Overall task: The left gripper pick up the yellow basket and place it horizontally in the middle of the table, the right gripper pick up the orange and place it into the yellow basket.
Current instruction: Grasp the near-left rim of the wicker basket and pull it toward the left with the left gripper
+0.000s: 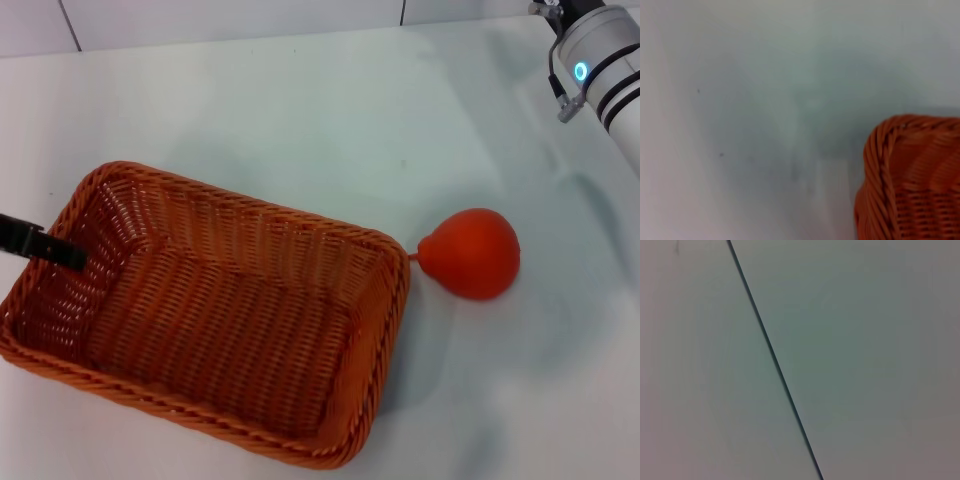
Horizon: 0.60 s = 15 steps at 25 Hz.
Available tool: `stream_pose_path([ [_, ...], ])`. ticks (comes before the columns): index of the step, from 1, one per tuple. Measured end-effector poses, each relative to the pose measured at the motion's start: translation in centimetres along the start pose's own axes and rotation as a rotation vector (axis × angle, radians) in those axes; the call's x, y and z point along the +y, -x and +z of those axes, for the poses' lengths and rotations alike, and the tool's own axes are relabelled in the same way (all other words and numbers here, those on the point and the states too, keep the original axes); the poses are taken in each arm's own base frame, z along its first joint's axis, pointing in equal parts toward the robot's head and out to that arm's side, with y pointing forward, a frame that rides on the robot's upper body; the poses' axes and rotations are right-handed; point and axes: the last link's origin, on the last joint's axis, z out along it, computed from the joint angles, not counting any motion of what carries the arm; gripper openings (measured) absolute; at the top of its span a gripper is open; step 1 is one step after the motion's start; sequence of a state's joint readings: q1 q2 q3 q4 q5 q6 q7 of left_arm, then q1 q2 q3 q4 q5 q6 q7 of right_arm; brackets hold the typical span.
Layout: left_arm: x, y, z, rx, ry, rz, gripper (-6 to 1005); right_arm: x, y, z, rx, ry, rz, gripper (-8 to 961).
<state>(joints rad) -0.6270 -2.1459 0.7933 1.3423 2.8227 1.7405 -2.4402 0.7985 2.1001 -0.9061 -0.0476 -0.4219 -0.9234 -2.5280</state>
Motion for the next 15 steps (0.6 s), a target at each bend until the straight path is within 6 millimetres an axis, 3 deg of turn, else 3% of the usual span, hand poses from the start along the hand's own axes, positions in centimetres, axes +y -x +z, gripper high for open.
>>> stream_pose_path([
  [8, 0.8, 0.2, 1.1, -0.056, -0.001, 0.035, 779, 0.6, 0.2, -0.2, -0.005, 0.029, 0.013, 734],
  [13, 0.9, 0.1, 1.1, -0.045, 0.005, 0.034, 641, 0.7, 0.2, -0.3, -0.007, 0.035, 0.015, 735],
  [15, 1.0, 0.1, 1.1, -0.047, 0.008, 0.034, 488, 0.7, 0.2, -0.3, -0.008, 0.036, 0.015, 735],
])
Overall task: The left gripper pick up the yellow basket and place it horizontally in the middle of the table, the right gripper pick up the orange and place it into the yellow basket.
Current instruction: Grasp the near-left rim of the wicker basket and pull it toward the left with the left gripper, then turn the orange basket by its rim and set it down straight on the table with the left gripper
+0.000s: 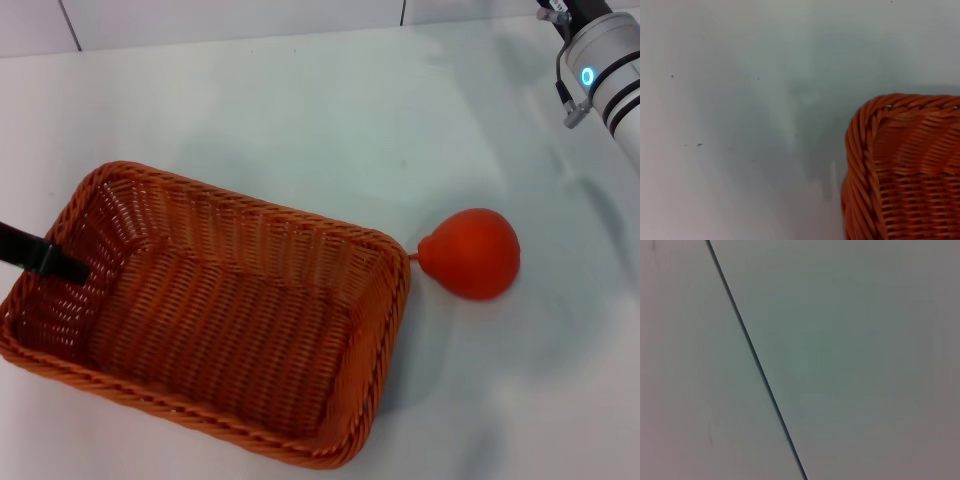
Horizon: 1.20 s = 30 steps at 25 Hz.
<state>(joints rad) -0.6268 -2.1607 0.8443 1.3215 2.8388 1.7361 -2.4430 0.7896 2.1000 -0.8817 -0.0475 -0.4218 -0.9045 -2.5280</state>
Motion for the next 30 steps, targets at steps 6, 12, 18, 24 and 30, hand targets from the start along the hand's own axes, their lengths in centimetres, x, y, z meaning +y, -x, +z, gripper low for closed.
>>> stream_pose_path([
  [6, 0.0, 0.2, -0.1, 0.014, 0.014, -0.015, 309, 0.1, 0.0, 0.0, -0.001, 0.002, -0.001, 735],
  [12, -0.5, 1.3, -1.6, 0.152, 0.127, -0.118, 185, 0.2, -0.1, 0.0, -0.001, 0.004, -0.002, 734],
  [18, -1.9, 3.2, -3.6, 0.325, 0.267, -0.298, 163, 0.2, -0.3, 0.1, 0.004, 0.005, -0.004, 734],
  [24, -2.3, 4.8, -3.9, 0.401, 0.367, -0.435, 163, -0.2, -0.4, 0.5, 0.002, -0.001, -0.005, 733],
  [30, -2.7, 5.5, -2.2, 0.431, 0.392, -0.547, 164, -0.3, -0.4, 0.7, -0.005, -0.001, -0.007, 735],
])
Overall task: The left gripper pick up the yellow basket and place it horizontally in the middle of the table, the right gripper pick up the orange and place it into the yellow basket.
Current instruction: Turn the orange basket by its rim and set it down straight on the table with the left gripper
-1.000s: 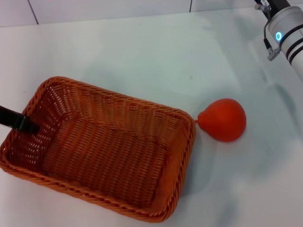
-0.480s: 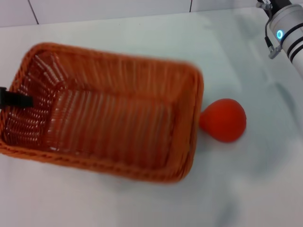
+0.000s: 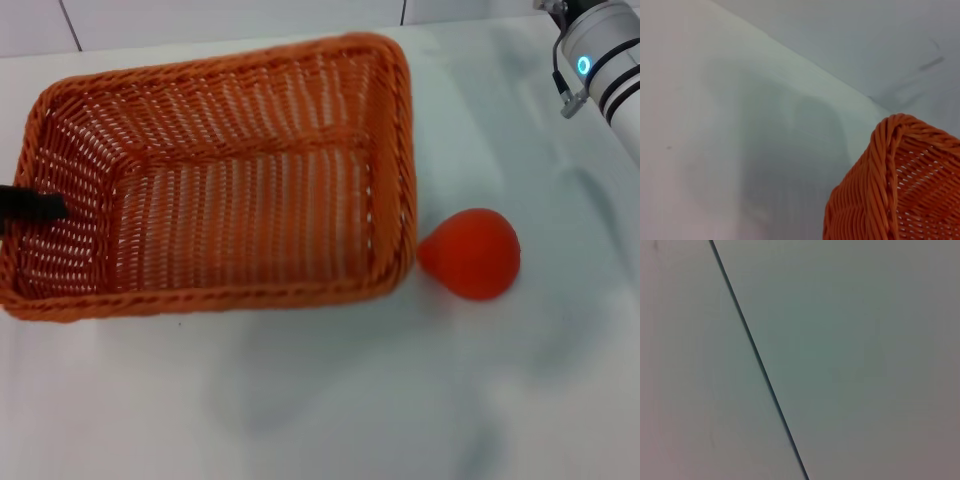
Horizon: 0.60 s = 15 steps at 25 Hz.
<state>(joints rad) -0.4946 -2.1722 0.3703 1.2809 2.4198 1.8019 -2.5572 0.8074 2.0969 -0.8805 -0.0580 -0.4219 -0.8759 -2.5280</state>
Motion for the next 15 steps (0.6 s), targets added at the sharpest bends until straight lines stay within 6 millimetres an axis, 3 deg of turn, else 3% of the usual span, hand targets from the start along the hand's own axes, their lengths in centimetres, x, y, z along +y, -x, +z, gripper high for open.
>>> stream_pose_path([
  [7, -2.5, 0.3, 2.1, 0.053, -0.036, -0.095, 164, 0.2, 0.2, -0.2, -0.007, 0.004, -0.002, 734],
  [15, -3.0, 0.7, 3.0, 0.042, -0.052, -0.104, 163, 0.5, 0.4, -0.3, -0.016, 0.017, -0.001, 734],
])
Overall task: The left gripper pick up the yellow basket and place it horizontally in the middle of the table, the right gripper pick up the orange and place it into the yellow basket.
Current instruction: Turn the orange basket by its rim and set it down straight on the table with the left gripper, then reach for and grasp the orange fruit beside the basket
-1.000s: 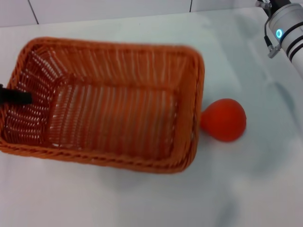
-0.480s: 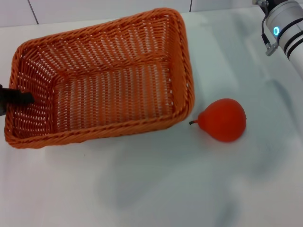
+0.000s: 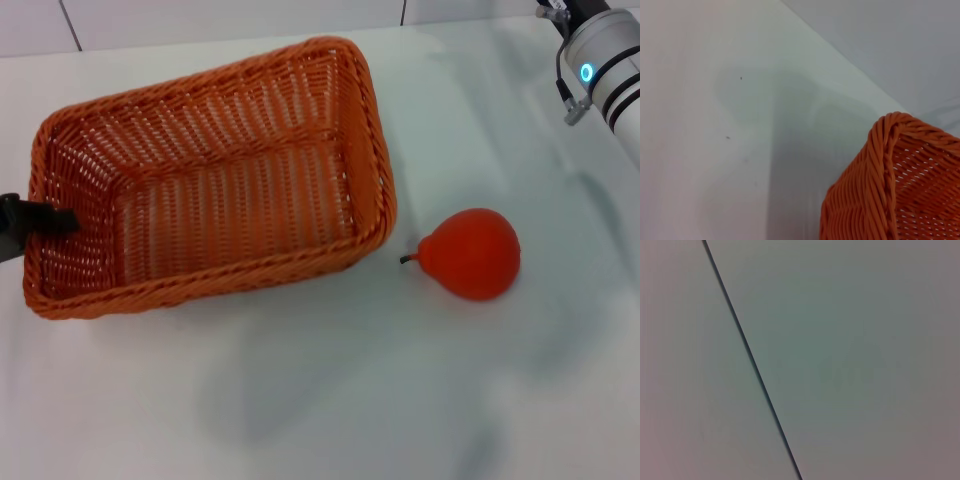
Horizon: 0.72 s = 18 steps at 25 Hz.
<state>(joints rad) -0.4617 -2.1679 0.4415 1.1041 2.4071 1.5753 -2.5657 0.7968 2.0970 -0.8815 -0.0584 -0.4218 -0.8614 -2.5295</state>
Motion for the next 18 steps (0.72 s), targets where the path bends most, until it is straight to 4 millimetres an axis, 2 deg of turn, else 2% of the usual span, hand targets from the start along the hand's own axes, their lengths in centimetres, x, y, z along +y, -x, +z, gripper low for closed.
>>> stream_pose_path([
  [7, 0.06, 0.67, 0.26, -0.049, -0.002, 0.019, 172, 0.05, 0.09, -0.03, -0.004, 0.004, 0.001, 733],
  [18, -0.36, 0.88, -0.56, -0.046, -0.005, 0.031, 535, -0.14, 0.33, -0.13, -0.014, -0.009, -0.003, 734],
])
